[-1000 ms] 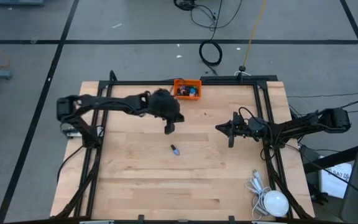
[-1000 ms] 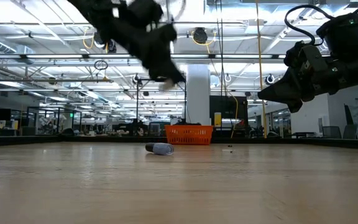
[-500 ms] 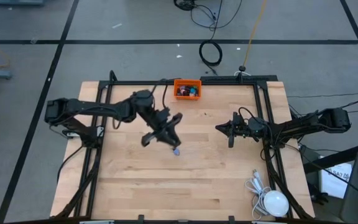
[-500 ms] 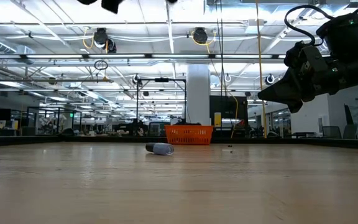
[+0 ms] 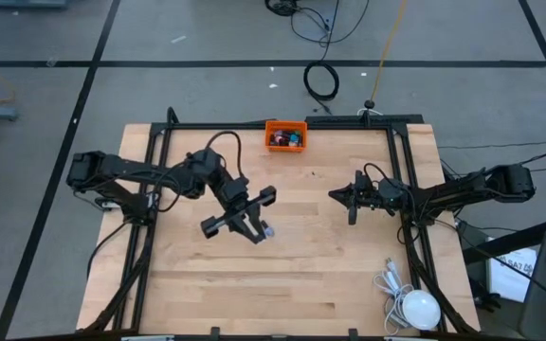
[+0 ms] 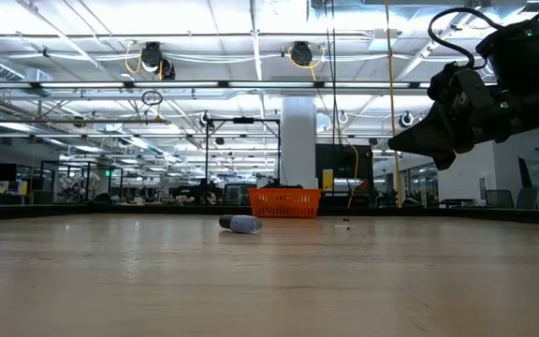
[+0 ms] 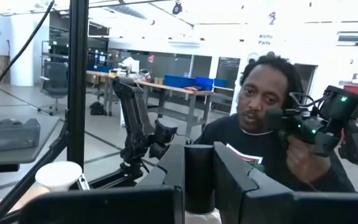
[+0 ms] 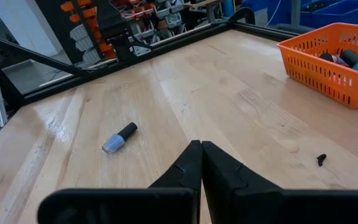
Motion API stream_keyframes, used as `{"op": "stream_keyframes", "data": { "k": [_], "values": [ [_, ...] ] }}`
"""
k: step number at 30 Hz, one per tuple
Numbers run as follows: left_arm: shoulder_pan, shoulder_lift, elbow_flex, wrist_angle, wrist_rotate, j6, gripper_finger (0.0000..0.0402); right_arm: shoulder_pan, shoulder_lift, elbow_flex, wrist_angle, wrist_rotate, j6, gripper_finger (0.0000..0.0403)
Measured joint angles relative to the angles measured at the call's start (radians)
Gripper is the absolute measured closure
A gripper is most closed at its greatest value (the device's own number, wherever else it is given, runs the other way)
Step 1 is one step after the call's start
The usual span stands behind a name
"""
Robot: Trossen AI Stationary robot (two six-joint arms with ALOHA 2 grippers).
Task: Pick & Place Nail Polish
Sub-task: Put the white nail polish bottle into the basket
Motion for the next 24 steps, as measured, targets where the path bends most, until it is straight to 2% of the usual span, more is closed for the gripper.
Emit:
{"op": "stream_keyframes", "data": {
  "k": [13, 16, 18, 22, 24],
  "values": [
    [0.001, 0.0, 0.0, -0.011, -0.004, 0.002, 0.0366, 0.0, 0.0, 0.0, 0.0, 0.0, 0.0, 0.0403],
    [0.013, -0.001, 0.002, -0.093, -0.047, 0.078, 0.0366, 0.0, 0.0, 0.0, 0.0, 0.0, 0.0, 0.0403],
    [0.043, -0.002, 0.002, -0.212, -0.158, 0.188, 0.0366, 0.0, 0.0, 0.0, 0.0, 0.0, 0.0, 0.0403],
    [0.125, 0.02, 0.002, -0.433, -0.591, 0.368, 0.0366, 0.0, 0.0, 0.0, 0.0, 0.0, 0.0, 0.0403],
    [0.18, 0.051, 0.002, -0.477, -0.739, 0.376, 0.0366, 0.0, 0.0, 0.0, 0.002, 0.0, 0.0, 0.0403]
  ]
}}
